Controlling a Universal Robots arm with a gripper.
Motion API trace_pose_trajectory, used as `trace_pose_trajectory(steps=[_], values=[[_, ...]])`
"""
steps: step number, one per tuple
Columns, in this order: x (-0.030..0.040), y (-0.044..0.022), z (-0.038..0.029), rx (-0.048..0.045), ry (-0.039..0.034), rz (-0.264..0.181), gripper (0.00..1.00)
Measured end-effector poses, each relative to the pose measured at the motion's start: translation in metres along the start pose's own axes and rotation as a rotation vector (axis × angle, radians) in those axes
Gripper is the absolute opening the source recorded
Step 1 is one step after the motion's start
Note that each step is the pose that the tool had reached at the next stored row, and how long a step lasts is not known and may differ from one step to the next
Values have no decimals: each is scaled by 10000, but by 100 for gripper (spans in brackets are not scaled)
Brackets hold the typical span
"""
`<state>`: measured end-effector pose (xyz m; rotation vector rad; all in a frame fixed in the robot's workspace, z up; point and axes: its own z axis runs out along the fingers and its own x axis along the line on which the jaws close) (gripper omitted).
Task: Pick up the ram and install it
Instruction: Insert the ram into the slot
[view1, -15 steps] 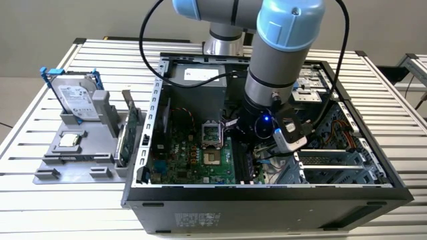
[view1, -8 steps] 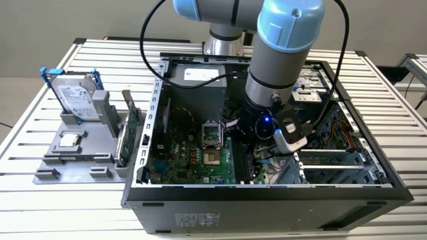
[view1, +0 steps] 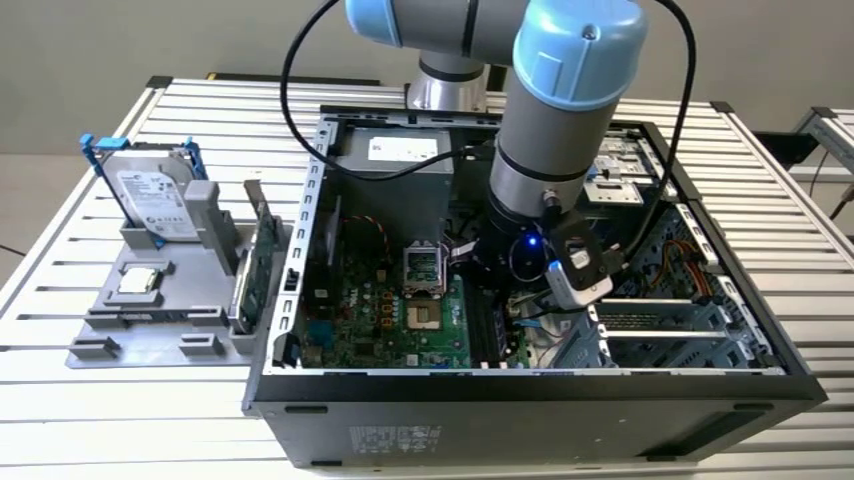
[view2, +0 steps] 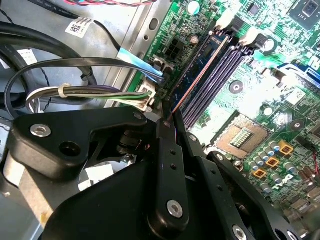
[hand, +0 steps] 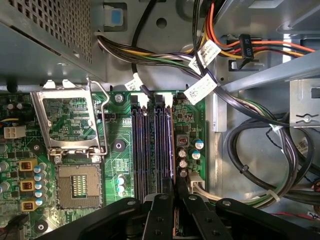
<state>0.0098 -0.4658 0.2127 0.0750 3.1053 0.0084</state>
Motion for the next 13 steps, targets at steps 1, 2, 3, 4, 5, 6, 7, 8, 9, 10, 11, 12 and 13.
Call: trace_pose_trajectory(steps=[1,2,3,4,5,6,7,8,9,10,11,12,13], values=[[0,0,1,-3,0,0,0],[0,0,1,-3,0,0,0],[0,0,2,-4,0,0,0],[0,0,2,-3,-1,0,0],[0,0,2,-3,0,1,0],[0,0,2,-3,0,0,0],[0,3,6,-22,-4,1,0],[-1,4,9,-22,-5,1,100],[-1,3,8,-15,-3,0,100],[0,1,5,-9,-2,0,100],[0,1,3,-5,-1,0,100],[0,1,3,-5,-1,0,100],[0,1,3,-3,-1,0,100]])
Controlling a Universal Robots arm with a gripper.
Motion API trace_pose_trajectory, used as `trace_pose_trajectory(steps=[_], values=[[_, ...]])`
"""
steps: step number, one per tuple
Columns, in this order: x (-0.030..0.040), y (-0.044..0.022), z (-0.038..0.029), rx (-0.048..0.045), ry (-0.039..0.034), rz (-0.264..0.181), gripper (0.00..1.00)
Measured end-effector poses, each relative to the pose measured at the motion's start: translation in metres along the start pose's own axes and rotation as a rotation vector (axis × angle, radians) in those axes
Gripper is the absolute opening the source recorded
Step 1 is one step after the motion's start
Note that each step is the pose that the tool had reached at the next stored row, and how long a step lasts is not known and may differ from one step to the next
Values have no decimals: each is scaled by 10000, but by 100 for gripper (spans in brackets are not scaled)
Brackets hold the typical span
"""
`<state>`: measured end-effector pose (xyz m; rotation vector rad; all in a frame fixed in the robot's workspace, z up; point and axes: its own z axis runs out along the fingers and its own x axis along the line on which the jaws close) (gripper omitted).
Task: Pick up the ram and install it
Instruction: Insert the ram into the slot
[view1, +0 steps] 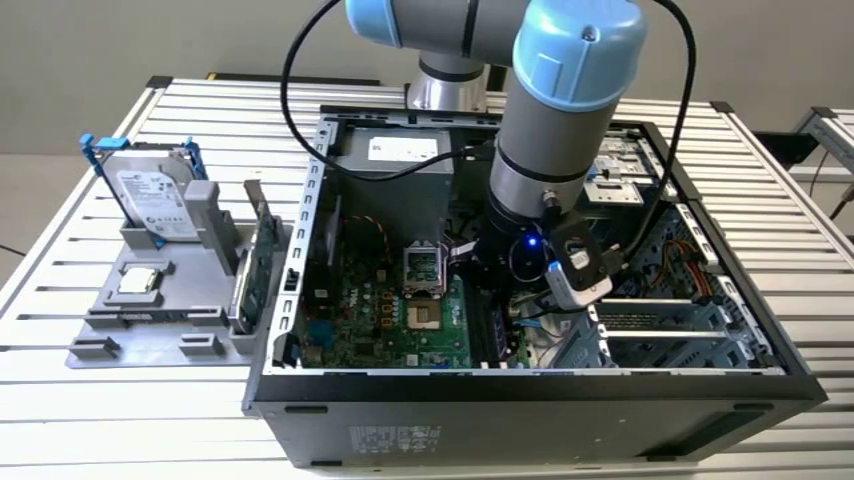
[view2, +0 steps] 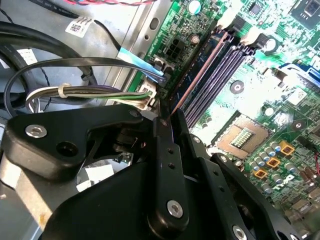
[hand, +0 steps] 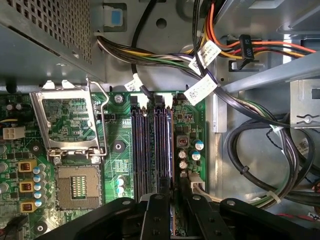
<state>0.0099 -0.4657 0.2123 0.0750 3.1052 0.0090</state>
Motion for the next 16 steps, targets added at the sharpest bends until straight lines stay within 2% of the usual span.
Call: trace_pose_trajectory(steps=[4,11,16], values=[[-1,0,-27,-1,0,1,100],[-8,-1,-231,0,6,1,100],[-12,-4,-324,1,5,2,100]])
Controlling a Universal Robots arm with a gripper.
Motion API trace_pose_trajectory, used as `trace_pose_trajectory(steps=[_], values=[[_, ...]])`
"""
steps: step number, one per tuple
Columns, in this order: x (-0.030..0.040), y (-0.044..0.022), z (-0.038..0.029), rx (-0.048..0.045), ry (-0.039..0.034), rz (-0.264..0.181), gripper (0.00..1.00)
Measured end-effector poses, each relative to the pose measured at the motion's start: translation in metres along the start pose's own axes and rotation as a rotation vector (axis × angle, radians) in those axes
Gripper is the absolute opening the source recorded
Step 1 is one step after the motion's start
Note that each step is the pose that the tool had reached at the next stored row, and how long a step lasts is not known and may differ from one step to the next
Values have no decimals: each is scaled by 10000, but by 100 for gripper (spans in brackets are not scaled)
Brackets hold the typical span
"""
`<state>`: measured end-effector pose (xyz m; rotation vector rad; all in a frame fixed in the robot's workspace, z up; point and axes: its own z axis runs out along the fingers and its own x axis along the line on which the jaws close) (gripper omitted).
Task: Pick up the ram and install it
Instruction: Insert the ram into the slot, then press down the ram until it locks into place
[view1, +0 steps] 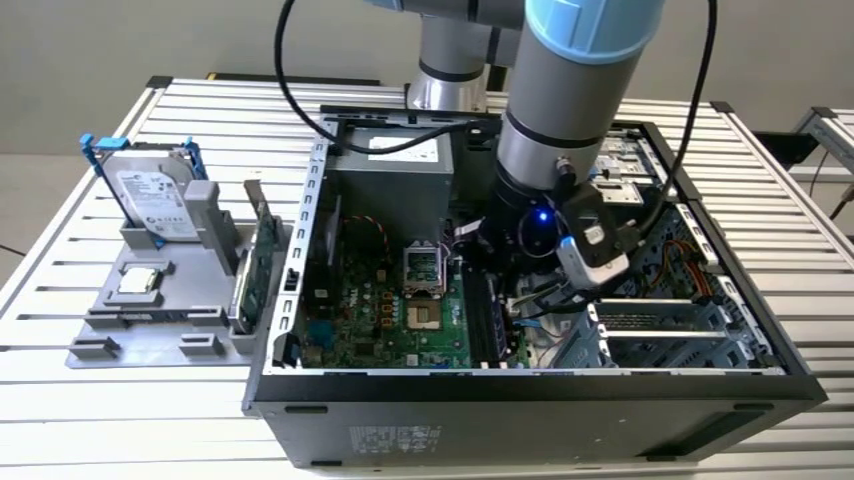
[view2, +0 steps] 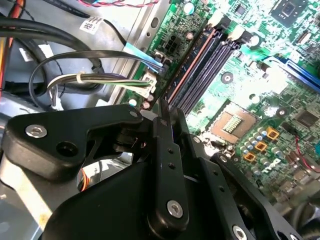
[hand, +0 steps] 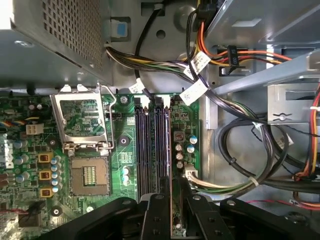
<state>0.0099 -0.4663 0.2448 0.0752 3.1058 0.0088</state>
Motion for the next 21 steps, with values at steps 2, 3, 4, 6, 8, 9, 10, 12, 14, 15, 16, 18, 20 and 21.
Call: trace_pose_trajectory(steps=[2,3,4,6,8,9,10,12,14,15,16,18,20,21], values=[[-1,-4,-33,-2,0,1,100],[-2,-9,-46,-2,1,1,100],[-2,-11,-45,-5,0,0,100],[-2,-11,-45,-4,0,1,100],[-2,-11,-45,-2,0,1,0],[-2,-11,-46,-1,0,1,0],[-2,-11,-46,-1,0,1,0],[-2,-12,-46,-1,1,1,0],[-2,-13,-46,-1,0,1,0],[-2,-14,-46,-2,0,1,0],[-2,-14,-46,-2,0,0,0],[-2,-14,-46,-2,0,1,0],[-2,-14,-46,-2,0,1,0],[-2,-14,-46,-2,0,0,0]])
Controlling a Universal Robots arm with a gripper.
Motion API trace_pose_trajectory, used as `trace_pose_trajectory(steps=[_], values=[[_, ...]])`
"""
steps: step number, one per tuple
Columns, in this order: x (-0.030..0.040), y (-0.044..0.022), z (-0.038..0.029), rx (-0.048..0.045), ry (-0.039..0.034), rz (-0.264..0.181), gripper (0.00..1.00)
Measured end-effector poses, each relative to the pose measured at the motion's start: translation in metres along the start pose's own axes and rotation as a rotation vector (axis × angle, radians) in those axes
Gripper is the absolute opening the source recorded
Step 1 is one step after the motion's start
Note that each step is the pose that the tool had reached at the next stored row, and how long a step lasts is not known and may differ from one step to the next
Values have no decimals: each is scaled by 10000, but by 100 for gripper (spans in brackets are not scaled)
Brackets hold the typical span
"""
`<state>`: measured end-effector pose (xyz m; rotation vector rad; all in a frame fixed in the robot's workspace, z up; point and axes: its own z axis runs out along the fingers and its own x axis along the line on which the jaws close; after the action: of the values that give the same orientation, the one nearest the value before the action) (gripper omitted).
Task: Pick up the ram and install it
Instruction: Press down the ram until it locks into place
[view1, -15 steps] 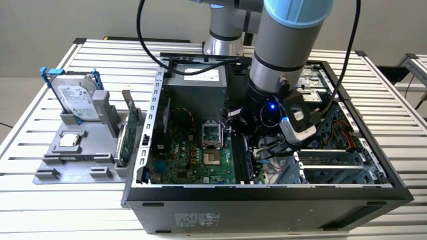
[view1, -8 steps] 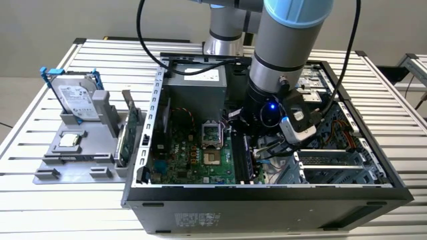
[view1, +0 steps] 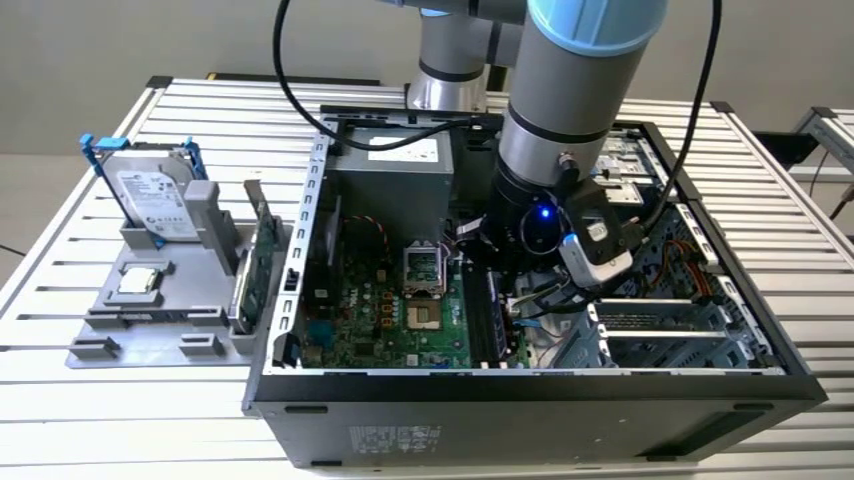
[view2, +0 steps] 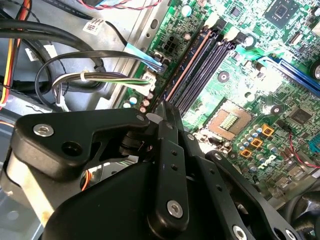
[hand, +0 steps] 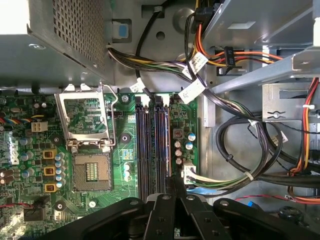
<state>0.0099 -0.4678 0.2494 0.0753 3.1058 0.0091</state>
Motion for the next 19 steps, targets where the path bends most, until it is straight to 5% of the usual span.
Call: trace_pose_trajectory(steps=[7,19], values=[[1,1,1,-3,-2,-93,0],[4,13,2,-71,11,-2035,0]])
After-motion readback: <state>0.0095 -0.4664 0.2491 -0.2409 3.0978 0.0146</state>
